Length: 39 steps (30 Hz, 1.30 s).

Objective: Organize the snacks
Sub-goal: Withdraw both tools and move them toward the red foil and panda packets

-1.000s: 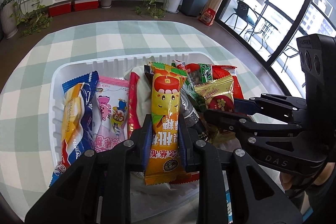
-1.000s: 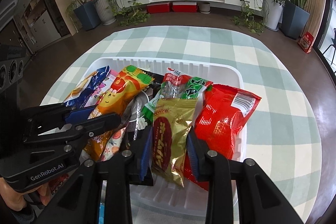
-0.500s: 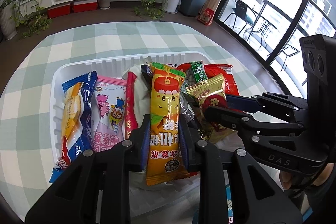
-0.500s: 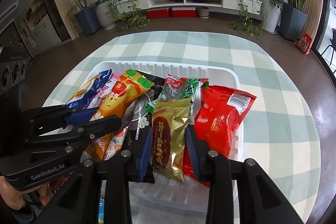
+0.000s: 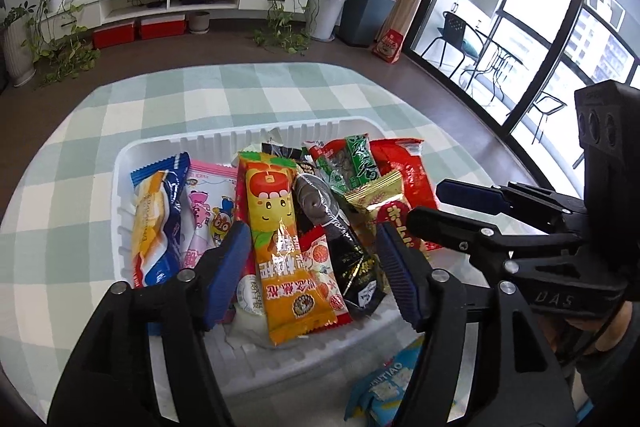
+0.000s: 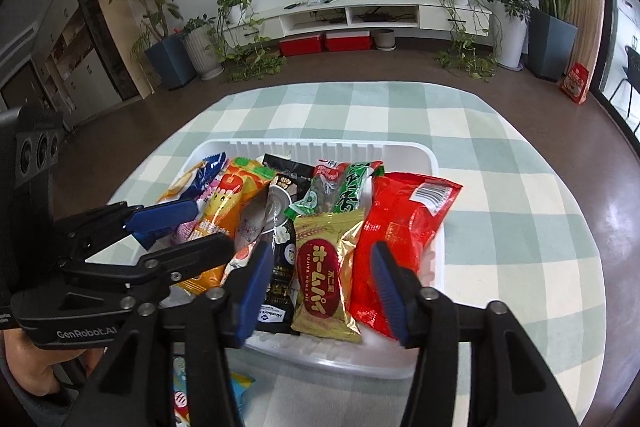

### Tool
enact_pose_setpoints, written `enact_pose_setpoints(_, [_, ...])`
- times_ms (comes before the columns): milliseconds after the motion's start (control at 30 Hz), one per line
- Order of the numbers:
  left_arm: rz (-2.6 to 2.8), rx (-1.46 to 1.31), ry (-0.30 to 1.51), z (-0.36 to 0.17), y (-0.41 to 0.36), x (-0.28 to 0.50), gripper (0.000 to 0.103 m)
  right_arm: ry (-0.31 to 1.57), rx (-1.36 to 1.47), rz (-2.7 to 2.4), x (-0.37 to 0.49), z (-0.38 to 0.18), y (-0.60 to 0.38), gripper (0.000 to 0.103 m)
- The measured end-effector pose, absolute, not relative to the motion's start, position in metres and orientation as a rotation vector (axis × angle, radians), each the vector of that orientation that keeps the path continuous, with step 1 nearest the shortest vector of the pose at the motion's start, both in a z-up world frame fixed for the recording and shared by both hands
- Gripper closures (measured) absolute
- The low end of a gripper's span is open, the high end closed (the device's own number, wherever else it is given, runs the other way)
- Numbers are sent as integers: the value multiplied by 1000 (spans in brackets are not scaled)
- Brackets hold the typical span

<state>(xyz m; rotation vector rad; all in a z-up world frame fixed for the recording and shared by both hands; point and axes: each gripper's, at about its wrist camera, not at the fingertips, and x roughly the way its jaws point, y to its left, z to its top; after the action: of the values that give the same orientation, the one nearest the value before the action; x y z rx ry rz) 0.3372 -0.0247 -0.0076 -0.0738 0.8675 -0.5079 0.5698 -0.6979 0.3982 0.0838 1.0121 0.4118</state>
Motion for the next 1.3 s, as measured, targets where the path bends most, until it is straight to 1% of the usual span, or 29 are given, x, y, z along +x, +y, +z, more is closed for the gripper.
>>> enact_pose_setpoints(67, [-508,-84,841,3,-19,327,31,998,110,401,565,404,-705,42])
enact_pose_setpoints(100, [-507,-88,825,8,-16,322,29,987,128,396,562,408,-710,38])
enact_pose_setpoints(133, [-505,-90,810,14,-13,316,23,975,147,393,558,411,-715,33])
enact_pose_setpoints(167, [-501,-91,795,20,-10,309,15,964,163,393,553,415,-718,30])
enact_pose_setpoints(233, [-491,-102,763,30,0,294,5,933,210,393,541,422,-728,19])
enact_pose_setpoints(267, [-486,-112,745,35,7,284,1,915,241,393,533,425,-734,16])
enact_pose_setpoints(333, [-474,-125,717,40,20,264,0,876,307,390,512,430,-744,6])
enact_pose_setpoints(400, [-455,-119,700,39,32,243,0,863,343,397,491,430,-747,3])
enact_pose_setpoints(567, [-376,-61,686,13,56,190,0,897,355,419,444,419,-739,3])
enact_pose_setpoints(667, [-317,-118,732,-8,77,167,0,920,348,423,425,411,-733,3])
enact_pose_setpoints(767, [-271,-175,838,-27,96,164,0,951,334,440,414,405,-722,3])
enact_pose_setpoints(833, [-260,-183,863,-34,103,165,0,963,306,446,409,403,-715,3])
enact_pose_setpoints(967, [-299,-126,878,-35,99,168,0,964,233,455,400,402,-699,3])
enact_pose_setpoints(1033, [-332,-69,917,-38,88,175,0,973,209,446,401,400,-693,4])
enact_pose_setpoints(1133, [-337,20,967,-46,73,190,0,986,199,446,405,400,-688,10])
enact_pose_setpoints(1233, [-345,44,990,-51,71,203,0,1002,182,441,412,398,-683,14])
enact_pose_setpoints(1300, [-346,67,1002,-54,69,210,1,1020,179,445,419,396,-679,15])
